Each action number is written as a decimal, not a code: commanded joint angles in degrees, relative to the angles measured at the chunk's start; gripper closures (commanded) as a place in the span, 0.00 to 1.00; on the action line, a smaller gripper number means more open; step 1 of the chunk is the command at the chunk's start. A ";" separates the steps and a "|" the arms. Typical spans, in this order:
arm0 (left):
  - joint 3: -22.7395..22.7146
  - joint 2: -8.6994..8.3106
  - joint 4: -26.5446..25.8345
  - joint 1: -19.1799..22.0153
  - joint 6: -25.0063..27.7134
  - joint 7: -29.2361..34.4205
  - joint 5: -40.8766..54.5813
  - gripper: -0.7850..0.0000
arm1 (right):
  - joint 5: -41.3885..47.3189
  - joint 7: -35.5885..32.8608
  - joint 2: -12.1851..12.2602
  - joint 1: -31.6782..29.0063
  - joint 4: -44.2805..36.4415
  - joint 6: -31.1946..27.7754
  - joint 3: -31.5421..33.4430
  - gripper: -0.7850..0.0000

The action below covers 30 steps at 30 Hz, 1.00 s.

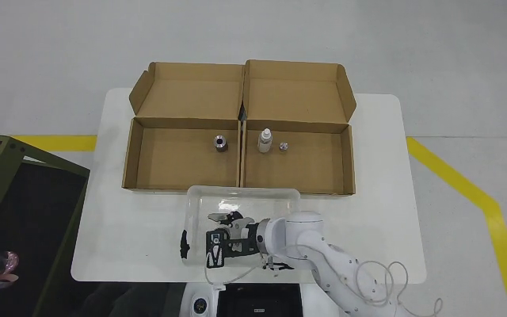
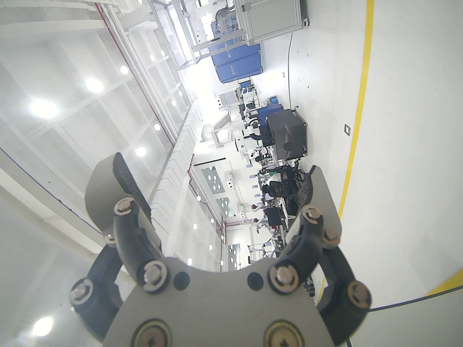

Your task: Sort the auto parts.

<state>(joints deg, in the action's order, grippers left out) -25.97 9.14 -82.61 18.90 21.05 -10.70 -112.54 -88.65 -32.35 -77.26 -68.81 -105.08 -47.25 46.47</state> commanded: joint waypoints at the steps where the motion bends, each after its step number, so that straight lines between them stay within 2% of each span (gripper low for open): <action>1: 0.00 0.00 0.00 0.00 0.00 0.00 0.00 0.00 | 0.21 0.22 0.12 0.10 0.44 0.05 0.26 0.32; 15: 0.00 0.00 0.00 0.00 0.00 0.00 0.00 0.00 | 0.10 1.89 0.71 0.04 0.82 0.37 -0.52 0.26; 22: 0.00 0.00 0.00 0.00 0.00 0.00 0.00 0.00 | 0.19 1.57 0.89 0.43 -0.67 0.63 -1.00 0.26; 30: 0.00 0.00 0.00 0.00 0.00 0.00 0.00 0.00 | 0.07 1.64 0.91 1.03 1.74 1.54 -2.06 0.26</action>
<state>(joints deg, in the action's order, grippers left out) -25.97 9.14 -82.61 18.90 21.05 -10.70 -112.54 -88.50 -30.72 -76.36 -67.86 -103.58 -45.81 44.52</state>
